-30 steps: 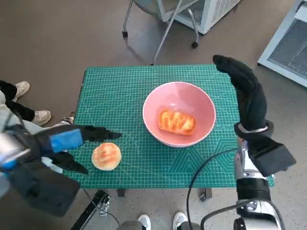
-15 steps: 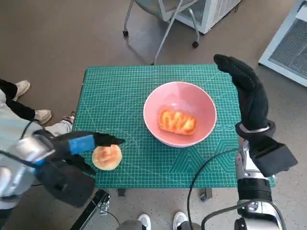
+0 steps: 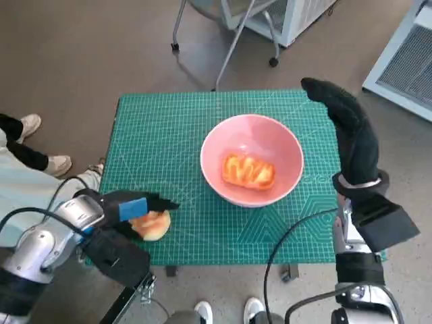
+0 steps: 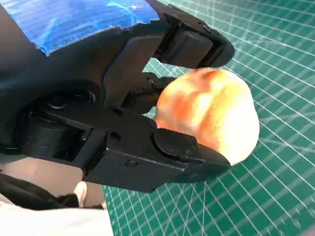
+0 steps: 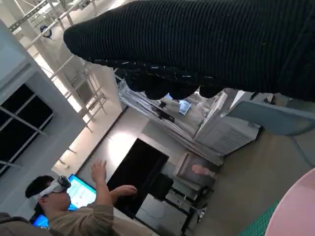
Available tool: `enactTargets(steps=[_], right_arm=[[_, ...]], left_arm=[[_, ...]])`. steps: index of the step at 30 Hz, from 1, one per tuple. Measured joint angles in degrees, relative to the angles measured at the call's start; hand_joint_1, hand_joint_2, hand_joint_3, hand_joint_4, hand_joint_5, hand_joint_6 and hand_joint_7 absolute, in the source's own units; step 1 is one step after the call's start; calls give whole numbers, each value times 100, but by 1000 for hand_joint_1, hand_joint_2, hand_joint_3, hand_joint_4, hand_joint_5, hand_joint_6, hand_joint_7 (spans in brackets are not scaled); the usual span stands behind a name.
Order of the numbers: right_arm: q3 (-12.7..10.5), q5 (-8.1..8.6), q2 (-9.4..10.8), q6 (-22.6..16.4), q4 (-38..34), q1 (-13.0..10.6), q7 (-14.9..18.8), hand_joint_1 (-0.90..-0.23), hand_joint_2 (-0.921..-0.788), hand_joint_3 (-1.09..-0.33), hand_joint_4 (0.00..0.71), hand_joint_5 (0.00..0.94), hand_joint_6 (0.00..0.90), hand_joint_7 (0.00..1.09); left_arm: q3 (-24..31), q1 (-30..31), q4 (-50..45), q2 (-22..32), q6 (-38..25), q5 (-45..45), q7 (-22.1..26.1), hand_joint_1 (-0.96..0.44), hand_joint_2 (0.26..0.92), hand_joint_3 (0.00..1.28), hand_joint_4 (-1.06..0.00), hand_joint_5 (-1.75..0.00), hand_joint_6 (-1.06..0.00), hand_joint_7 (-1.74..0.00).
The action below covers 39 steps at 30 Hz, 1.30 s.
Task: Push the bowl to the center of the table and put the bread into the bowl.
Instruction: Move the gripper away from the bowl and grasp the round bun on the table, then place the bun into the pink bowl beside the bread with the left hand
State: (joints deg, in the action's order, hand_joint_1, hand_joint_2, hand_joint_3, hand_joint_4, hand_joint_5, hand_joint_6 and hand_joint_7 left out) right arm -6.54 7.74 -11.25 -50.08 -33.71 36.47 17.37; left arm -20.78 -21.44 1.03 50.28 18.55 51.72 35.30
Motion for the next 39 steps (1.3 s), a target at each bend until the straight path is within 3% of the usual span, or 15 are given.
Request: enactTargets(steps=[1,3,8,11,16,25,27,39], right_arm=[[0,6,0,3,2,-3,0,-608,-921,-763,367,4,48,840],[0,11,0,6,2,-7,1,-611,-921,-762,367,4,47,837],[0,45,0,7,2,-19,6,-612,-921,-760,367,4,48,834],[1,59,0,8,2,-21,7,-612,-921,-760,367,4,48,833],[5,58,2,7,2,-27,7,-611,-921,-762,368,4,48,833],[6,53,3,7,8,-42,6,-613,-921,-764,367,3,44,836],[5,54,3,7,9,-49,7,-613,-921,-763,367,3,43,836],[-3,111,-15,6,1,-60,50,-614,-921,-756,363,1,41,829]], left_arm=[[13,0,0,0,25,-5,-66,131,920,279,-466,-1149,-593,-736],[47,-1,-1,1,87,-12,-218,54,921,221,-500,-1230,-559,-1073],[80,-2,92,9,371,30,-778,10,921,118,-610,-1099,-618,-1278],[82,-43,206,15,503,176,-1121,4,920,94,-653,-1026,-629,-1329],[124,-145,321,98,573,282,-1343,2,920,84,-644,-1047,-653,-1302],[351,-374,331,206,575,204,-1347,1,920,91,-632,-1180,-624,-1238],[428,-429,330,228,576,143,-1346,2,913,95,-652,-1096,-637,-1283],[1022,-775,9,298,527,-539,-1265,1,920,67,-618,-1099,-709,-1211]])
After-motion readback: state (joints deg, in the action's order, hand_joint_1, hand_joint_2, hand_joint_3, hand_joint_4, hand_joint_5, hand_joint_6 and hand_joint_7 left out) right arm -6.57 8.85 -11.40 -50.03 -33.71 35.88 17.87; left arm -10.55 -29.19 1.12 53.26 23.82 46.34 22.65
